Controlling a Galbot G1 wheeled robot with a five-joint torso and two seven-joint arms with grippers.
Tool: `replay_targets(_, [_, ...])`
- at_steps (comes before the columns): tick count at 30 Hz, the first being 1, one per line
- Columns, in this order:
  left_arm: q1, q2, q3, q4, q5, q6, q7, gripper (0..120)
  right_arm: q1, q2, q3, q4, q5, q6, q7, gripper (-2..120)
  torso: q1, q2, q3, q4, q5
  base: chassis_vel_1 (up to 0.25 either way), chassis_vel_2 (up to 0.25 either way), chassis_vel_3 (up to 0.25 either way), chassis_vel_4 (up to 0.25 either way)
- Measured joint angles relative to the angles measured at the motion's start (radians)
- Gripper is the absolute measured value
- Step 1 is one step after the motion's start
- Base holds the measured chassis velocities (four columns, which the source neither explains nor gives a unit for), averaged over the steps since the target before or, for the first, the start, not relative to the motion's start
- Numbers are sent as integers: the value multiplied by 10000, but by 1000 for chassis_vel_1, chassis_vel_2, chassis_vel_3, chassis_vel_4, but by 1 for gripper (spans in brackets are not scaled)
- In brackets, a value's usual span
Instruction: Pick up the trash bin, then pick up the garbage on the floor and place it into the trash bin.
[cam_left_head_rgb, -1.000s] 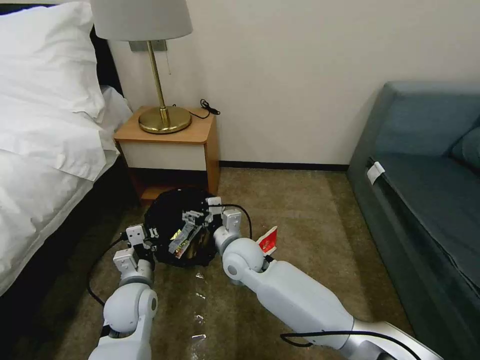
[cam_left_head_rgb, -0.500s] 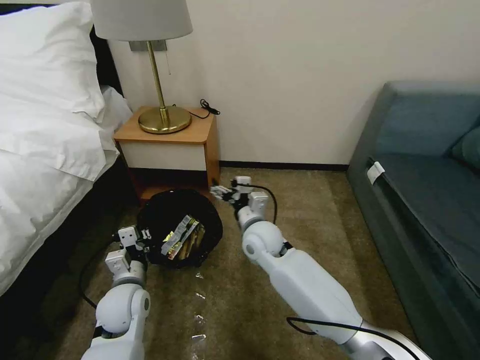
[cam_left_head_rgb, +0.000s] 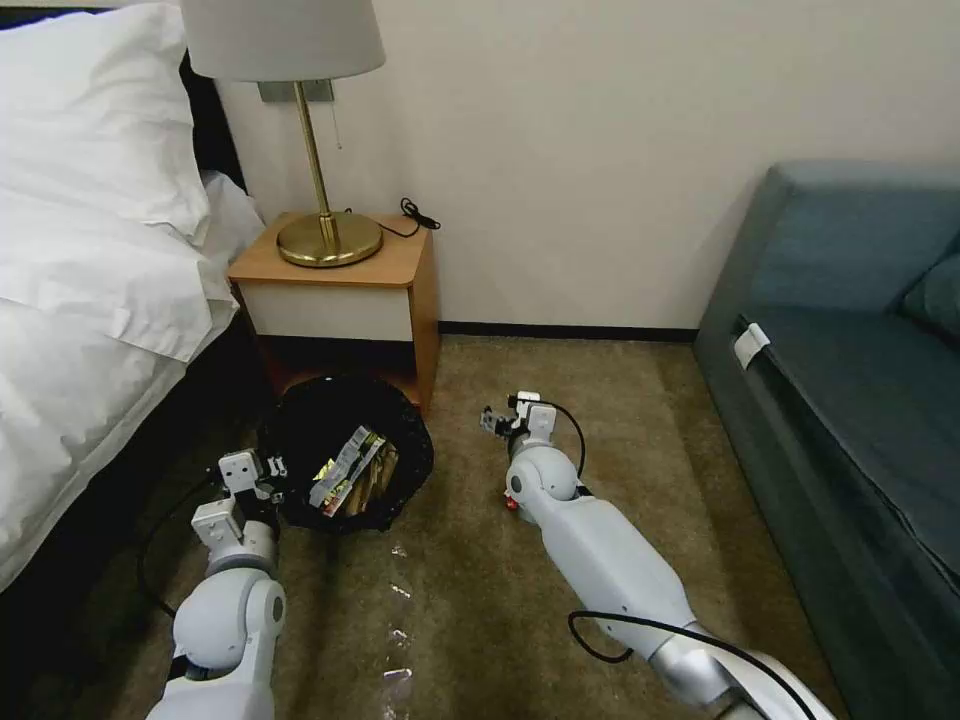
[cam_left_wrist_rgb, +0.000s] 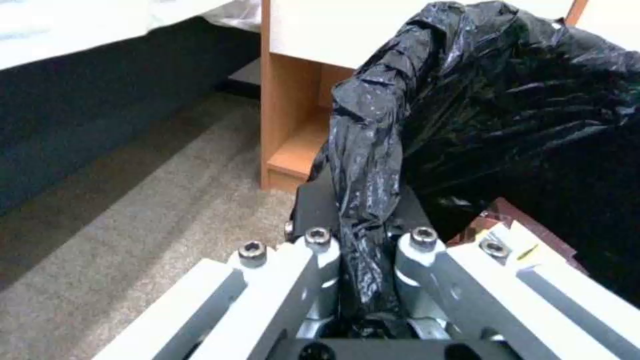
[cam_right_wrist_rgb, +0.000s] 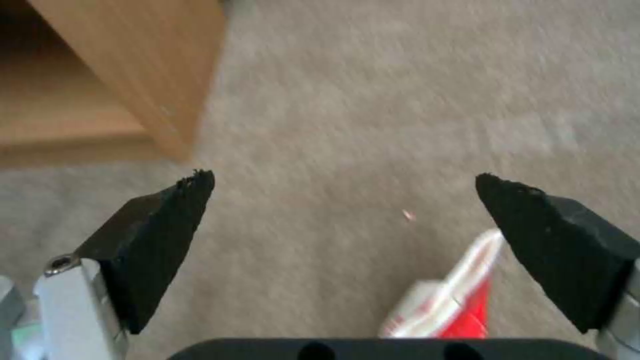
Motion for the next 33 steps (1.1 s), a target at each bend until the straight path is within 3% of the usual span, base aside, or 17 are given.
replay_targets(5, [98,-124,219,-98,195,0,-12,4,-12,489,505,-861,-409,-692,313,100,-1,0,0,0,1,0,0,0,0])
replay_targets(15, [288,-110,203,-303,280,1,-48,4,-101,1203,1421,-2142,-1390,-664,-236,100,0,0,0,2,2,0,0,0,0])
replay_targets(33, [435,-162,230,-520,381,18,-54,4,-192,1228,2663,-3143,-2239,-216,-998,100,-1,0,-1,0,1,0,0,0,0])
